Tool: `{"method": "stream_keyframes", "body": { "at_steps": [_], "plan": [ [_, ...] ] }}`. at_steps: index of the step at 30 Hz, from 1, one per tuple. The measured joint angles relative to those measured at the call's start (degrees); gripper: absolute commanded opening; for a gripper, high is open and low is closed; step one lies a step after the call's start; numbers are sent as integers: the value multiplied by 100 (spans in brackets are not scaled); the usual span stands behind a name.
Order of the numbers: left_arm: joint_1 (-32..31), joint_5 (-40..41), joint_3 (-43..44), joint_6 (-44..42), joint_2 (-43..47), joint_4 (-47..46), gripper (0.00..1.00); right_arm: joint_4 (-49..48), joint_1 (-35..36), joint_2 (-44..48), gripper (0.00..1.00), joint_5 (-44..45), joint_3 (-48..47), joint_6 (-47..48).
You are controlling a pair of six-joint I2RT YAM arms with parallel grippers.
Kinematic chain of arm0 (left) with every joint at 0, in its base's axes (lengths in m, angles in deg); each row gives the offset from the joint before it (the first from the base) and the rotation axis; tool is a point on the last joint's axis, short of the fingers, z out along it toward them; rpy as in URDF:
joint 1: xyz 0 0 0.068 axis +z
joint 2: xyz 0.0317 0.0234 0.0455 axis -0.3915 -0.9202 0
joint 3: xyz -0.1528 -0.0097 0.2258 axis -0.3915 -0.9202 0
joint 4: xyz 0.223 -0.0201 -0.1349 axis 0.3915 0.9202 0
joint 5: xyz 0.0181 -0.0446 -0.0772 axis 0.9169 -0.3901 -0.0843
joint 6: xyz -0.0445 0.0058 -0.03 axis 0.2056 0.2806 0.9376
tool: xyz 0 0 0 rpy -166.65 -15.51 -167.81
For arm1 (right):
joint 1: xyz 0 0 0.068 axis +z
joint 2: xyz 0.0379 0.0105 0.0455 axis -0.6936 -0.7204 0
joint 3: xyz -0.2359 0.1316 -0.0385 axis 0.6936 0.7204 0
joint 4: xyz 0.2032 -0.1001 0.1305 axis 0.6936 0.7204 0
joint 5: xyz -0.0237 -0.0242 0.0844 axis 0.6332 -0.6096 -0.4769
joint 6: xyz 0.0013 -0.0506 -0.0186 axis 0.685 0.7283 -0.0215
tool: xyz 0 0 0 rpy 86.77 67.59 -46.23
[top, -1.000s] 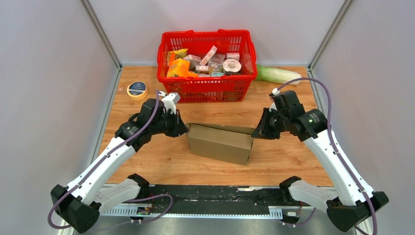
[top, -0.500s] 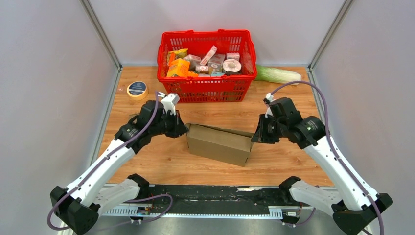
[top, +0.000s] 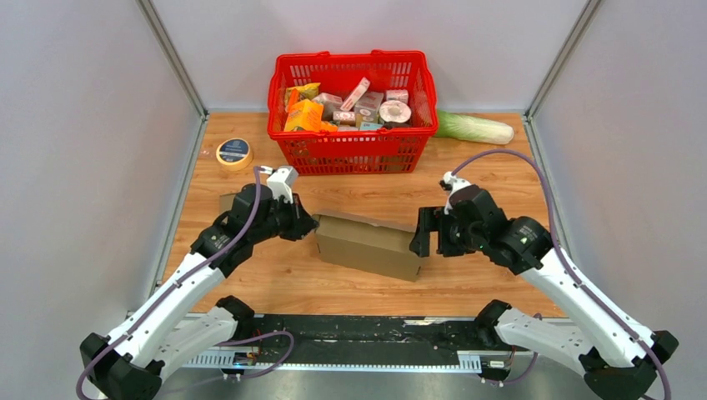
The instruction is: Fold the paper box
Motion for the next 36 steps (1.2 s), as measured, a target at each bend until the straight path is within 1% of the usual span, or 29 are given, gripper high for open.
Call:
{"method": "stream_keyframes", "body": {
  "at_steps": [2,4,6,8,10,11,14,16,17,19,27,30,31,32,34,35,36],
  "plan": [
    [-2,63,-4,11,35,39,0,461,-348,-96,100,-345,-369,13],
    [-2,116,-4,17,52,61,0,758,-813,-129,100,-704,-798,-70],
    [-2,157,-4,31,68,85,0,835,-1270,-153,100,-1036,-1108,-258],
    [-2,210,-4,50,87,105,0,769,-1532,-168,95,-1300,-1172,-520],
    [-4,254,-4,74,122,142,0,678,-1589,-286,87,-1510,-1130,-732],
    [-4,260,-4,81,138,160,0,625,-1593,-365,78,-1567,-1102,-782],
    [-4,280,-4,103,160,186,0,348,-1593,-568,65,-1587,-896,-885],
    [-4,275,-4,109,157,184,0,33,-1593,-459,63,-1569,-586,-905],
    [-7,271,-4,118,155,184,0,-44,-1593,-391,59,-1565,-481,-907],
    [-28,271,-4,125,146,177,0,-208,-1591,-282,58,-1576,-326,-909],
    [-28,229,-4,164,144,160,0,-861,-1593,-192,57,-1661,214,-927],
    [-28,232,-4,162,144,164,0,-1060,-1593,-188,53,-1742,437,-951],
    [-28,232,-4,162,140,166,1,-1134,-1593,-190,52,-1777,514,-966],
    [-26,223,-4,160,131,162,7,-1239,-1598,-184,52,-1821,610,-981],
    [-15,208,-4,144,103,136,16,-1353,-1622,-157,52,-1832,686,-975],
    [-4,190,-4,133,92,131,23,-1410,-1635,-129,54,-1832,734,-966],
    [9,149,-4,120,94,140,25,-1456,-1635,-94,55,-1832,785,-951]
  ]
}}
